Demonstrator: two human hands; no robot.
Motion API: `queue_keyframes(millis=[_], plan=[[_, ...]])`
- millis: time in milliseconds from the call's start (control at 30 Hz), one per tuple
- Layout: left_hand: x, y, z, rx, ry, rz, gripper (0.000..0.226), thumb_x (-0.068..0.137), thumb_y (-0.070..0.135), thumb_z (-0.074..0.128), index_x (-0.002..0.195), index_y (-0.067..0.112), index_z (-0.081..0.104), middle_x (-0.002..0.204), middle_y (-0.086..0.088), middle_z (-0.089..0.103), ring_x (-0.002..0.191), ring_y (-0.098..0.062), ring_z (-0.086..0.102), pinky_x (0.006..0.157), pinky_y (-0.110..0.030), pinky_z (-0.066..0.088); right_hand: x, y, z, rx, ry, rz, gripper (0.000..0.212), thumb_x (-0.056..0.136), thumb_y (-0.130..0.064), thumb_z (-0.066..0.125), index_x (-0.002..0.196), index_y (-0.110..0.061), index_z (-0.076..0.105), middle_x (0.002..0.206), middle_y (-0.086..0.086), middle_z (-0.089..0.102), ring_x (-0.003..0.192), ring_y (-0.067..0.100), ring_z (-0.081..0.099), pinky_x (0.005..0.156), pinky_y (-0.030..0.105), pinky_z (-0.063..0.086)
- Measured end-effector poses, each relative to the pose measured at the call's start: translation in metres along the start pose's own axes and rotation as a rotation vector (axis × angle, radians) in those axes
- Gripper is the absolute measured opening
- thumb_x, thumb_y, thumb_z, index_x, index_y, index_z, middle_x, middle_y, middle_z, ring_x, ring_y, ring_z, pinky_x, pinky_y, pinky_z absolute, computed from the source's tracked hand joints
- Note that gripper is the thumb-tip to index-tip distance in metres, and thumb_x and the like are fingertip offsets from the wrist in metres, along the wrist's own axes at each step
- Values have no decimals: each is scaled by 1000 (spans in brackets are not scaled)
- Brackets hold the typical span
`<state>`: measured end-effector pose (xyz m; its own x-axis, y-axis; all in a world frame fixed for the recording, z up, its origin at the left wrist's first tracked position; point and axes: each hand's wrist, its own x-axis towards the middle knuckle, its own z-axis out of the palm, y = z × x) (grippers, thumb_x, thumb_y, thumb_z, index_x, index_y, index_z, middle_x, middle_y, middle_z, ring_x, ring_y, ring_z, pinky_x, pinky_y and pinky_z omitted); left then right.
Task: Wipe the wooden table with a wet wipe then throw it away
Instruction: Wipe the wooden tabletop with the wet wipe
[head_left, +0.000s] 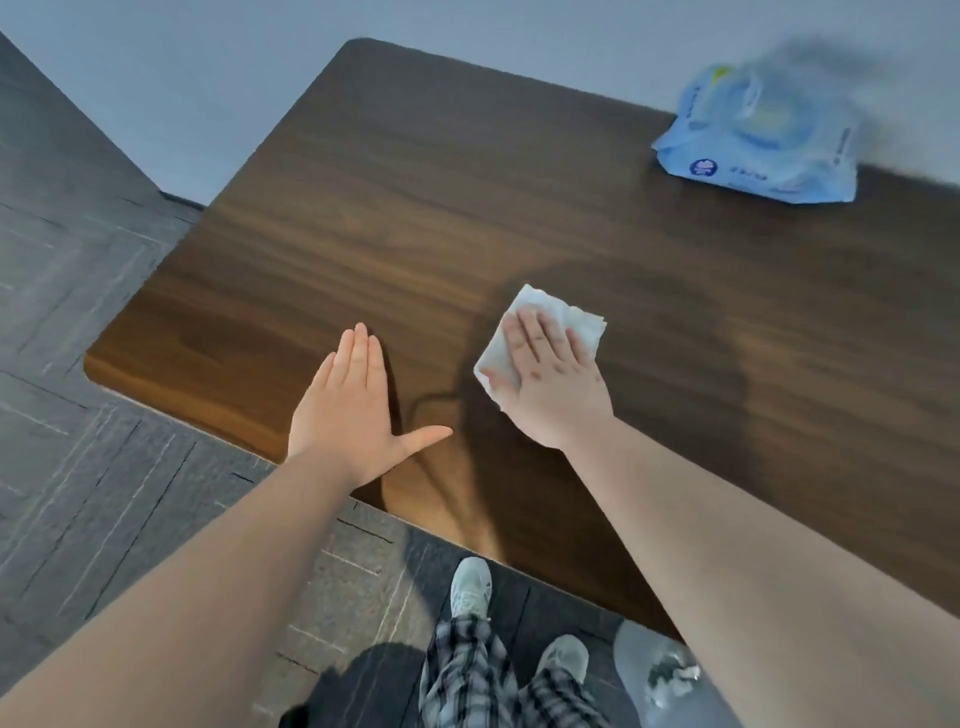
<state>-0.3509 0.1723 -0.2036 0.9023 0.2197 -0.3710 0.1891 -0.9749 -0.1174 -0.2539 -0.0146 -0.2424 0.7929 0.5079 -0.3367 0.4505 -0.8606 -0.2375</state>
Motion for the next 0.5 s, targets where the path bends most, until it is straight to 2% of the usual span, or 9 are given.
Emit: queue_keyframes(millis=[200, 333, 500], plan=[[5, 130, -20, -30, 41, 314, 118, 68, 89, 10, 148, 4, -6, 159, -12, -8, 147, -22, -7, 119, -35, 3, -120, 141, 7, 62, 76, 424, 72, 88, -62, 2, 148, -24, -14, 159, -6, -14, 145, 12, -16, 119, 38, -8], [-1, 225, -28, -19, 16, 541, 114, 69, 88, 14, 148, 9, -11, 159, -5, -14, 146, -17, -13, 118, -33, -2, -211, 228, 15, 105, 115, 712, 70, 92, -59, 7, 148, -23, -13, 160, -3, -11, 146, 14, -13, 119, 37, -8], [-12, 331, -27, 58, 17, 744, 114, 68, 89, 10, 147, 11, -16, 157, -3, -20, 144, -16, -18, 117, -32, -6, -293, 317, 17, 151, 128, 933, 67, 95, -51, 9, 149, -18, -10, 161, 4, -7, 147, 19, -8, 119, 39, -4]])
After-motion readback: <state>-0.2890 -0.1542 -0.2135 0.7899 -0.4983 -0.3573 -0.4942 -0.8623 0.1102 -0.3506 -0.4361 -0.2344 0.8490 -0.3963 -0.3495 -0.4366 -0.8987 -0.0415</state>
